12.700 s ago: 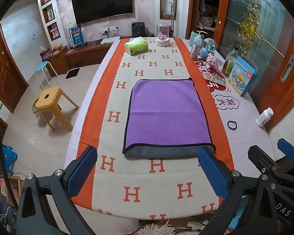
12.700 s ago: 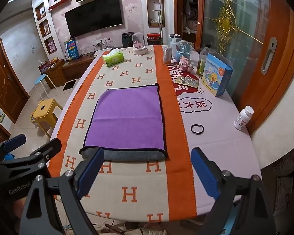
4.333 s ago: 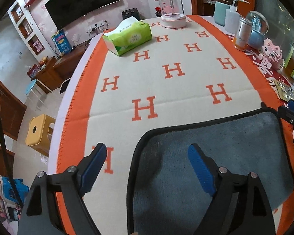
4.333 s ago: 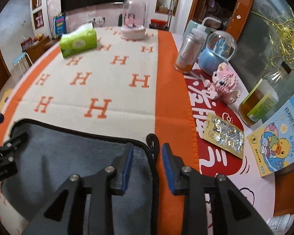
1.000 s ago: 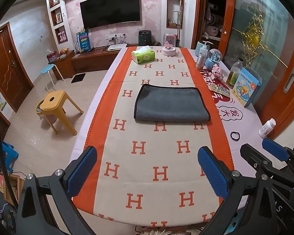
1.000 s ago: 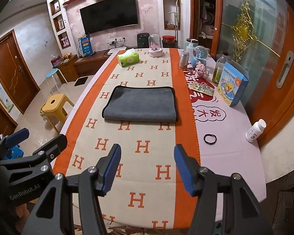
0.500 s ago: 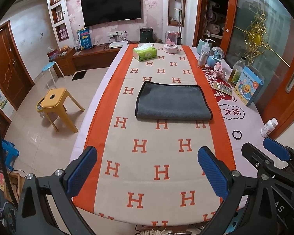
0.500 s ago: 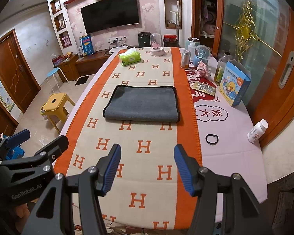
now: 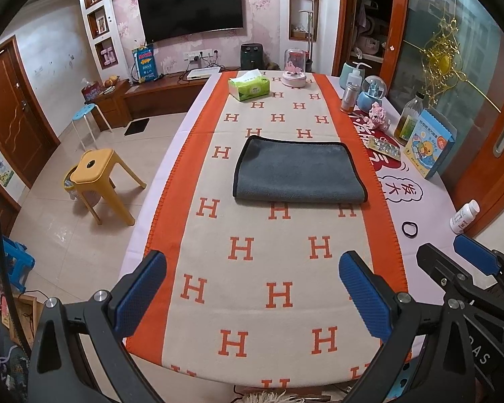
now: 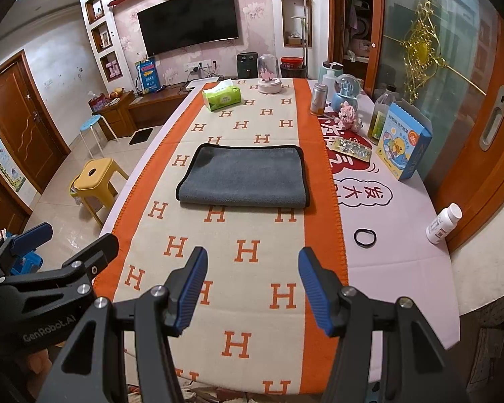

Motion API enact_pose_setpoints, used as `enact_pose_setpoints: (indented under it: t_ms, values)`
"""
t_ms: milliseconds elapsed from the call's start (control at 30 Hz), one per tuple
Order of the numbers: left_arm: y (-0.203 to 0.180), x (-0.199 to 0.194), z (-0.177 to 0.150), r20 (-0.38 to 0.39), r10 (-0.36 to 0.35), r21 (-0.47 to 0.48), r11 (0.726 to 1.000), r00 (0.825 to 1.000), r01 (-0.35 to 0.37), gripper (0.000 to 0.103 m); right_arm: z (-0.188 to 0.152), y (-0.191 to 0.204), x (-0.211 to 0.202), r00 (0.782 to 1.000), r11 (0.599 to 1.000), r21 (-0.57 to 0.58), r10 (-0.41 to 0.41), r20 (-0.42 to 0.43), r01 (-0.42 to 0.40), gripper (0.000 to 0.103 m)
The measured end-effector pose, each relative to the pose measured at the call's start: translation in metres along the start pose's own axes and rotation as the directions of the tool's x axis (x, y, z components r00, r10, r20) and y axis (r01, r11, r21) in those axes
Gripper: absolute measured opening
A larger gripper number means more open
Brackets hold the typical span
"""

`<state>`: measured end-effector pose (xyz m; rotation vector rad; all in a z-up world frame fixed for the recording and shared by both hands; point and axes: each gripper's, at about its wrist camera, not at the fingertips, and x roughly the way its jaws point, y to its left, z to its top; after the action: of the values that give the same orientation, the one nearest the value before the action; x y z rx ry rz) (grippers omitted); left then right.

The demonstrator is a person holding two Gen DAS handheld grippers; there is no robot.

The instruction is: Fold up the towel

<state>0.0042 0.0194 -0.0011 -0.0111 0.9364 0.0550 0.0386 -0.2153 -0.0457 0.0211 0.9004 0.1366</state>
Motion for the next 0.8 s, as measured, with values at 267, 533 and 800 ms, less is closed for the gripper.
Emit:
enact_pose_setpoints:
  t_ms: [267, 533, 800]
  values:
    - [-0.0002, 0.0012, -0.0001, -0.002, 0.002, 0.002, 1.0, 1.0, -0.002, 0.102, -0.0012, -0.0002, 0.0048, 1.0, 1.0, 0.002, 0.002, -0.007, -0.002, 0.056]
    - [-0.0002, 0.0018, 0.0005, -0.003, 0.004, 0.002, 1.0, 1.0, -0.004, 0.102, -0.0007, -0.0002, 0.0049, 1.0, 1.0, 0.002, 0.003, -0.009, -0.003, 0.056]
    - [0.0007, 0.0029, -0.0001, -0.005, 0.006, 0.004, 1.0, 1.0, -0.006, 0.102, -0.0012, 0.0, 0.0061, 1.0, 1.0, 0.003, 0.002, -0.01, -0.002, 0.056]
